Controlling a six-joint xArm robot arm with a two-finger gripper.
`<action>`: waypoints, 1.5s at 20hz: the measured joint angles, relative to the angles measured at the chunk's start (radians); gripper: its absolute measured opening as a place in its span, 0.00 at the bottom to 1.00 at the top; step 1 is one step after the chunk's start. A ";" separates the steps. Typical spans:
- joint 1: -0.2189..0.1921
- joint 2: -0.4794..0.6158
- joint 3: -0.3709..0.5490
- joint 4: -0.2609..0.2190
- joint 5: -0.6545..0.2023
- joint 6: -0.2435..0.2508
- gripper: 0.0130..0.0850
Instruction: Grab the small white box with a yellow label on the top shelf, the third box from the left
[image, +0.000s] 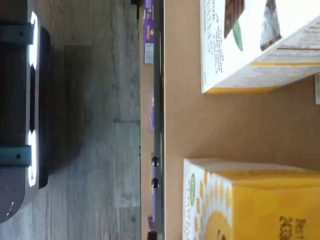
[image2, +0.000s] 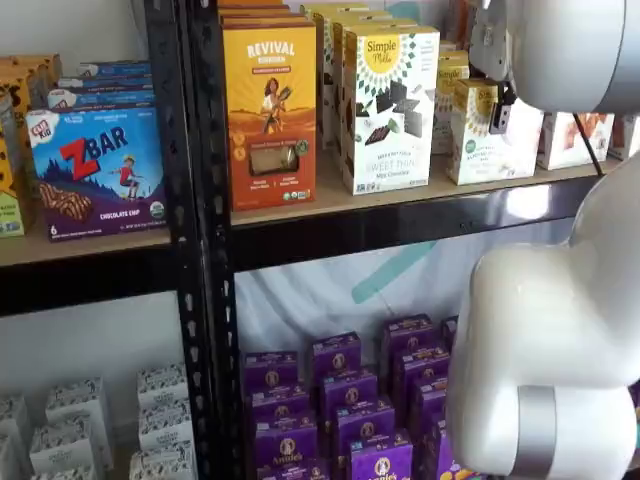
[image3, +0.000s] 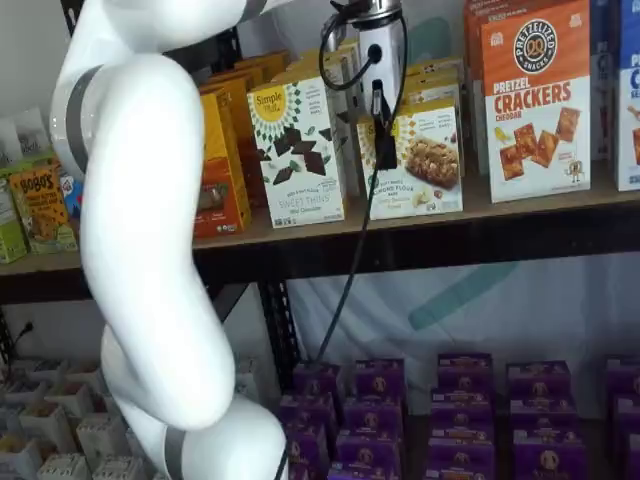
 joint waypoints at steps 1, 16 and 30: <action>-0.001 -0.001 0.002 0.000 -0.002 -0.001 0.67; -0.014 -0.003 0.004 0.008 -0.009 -0.013 0.39; -0.024 0.000 -0.007 0.012 0.024 -0.022 0.28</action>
